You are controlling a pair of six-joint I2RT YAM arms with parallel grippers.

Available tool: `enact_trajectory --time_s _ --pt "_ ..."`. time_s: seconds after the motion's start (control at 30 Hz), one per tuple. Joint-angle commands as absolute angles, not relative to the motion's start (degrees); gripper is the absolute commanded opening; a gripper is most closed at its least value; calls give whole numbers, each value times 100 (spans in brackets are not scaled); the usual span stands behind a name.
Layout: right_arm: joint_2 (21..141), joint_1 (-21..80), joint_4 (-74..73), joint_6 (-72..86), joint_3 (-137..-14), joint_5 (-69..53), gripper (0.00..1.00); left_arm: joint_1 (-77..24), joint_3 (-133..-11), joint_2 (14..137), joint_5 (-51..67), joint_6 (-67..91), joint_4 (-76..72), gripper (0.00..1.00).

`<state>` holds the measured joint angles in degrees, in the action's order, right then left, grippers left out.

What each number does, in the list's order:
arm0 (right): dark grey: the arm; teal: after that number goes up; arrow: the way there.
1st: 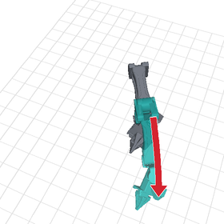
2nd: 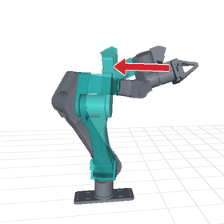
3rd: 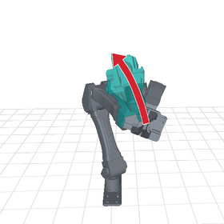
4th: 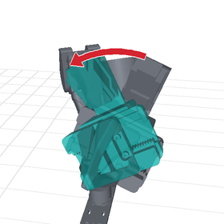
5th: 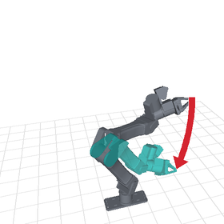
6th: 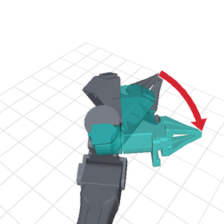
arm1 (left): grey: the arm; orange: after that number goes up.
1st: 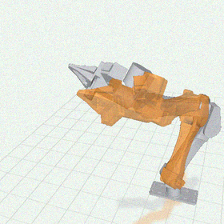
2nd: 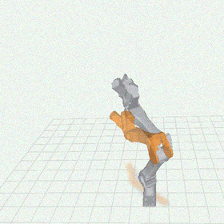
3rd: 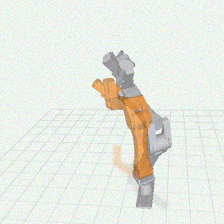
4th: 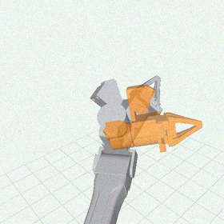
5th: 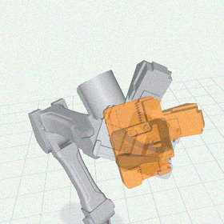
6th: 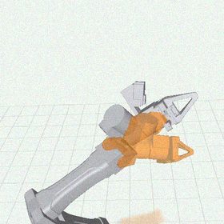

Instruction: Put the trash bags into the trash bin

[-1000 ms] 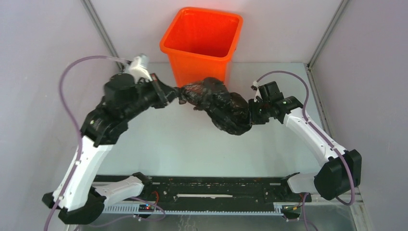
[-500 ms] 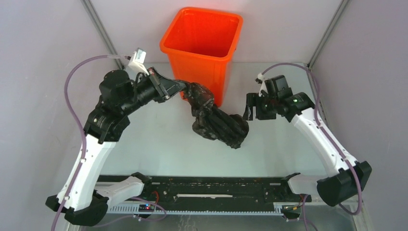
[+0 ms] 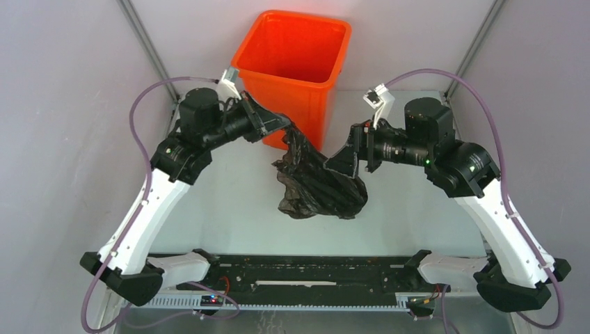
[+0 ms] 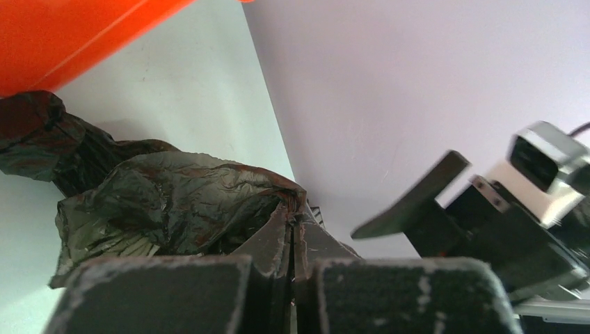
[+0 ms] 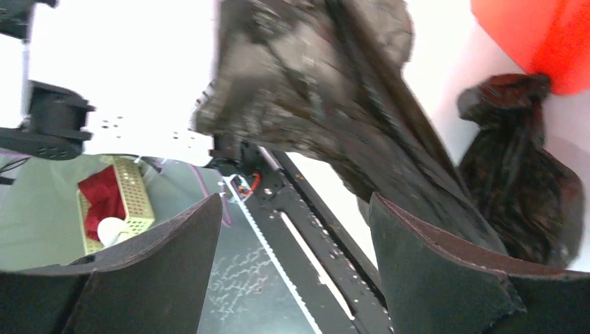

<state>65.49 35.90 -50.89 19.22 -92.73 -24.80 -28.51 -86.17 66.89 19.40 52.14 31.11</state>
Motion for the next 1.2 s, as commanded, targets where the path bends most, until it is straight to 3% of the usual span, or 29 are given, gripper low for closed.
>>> enact_trajectory --time_s 0.0,0.27,0.63,0.8,0.9,1.17 --pt "6841 4424 -4934 2566 -9935 -1473 86 -3131 -9094 6833 1631 5414 3023 0" --pt "7282 5840 -5140 2876 -10623 862 85 -3324 -9421 7099 1261 5407 3113 0" --pt "8066 6539 -5246 2901 -11176 2175 84 -3673 -9826 7444 987 5136 3383 0" --pt "8473 7162 -5491 2392 -11521 3300 90 -3723 -9831 7455 927 5109 3401 0" --pt "8613 7540 -5495 1913 -11634 4072 89 -3726 -9832 7438 848 5076 3451 0" --pt "8815 7725 -5232 1469 -11215 4600 83 -3735 -9918 7510 883 5085 3428 0"
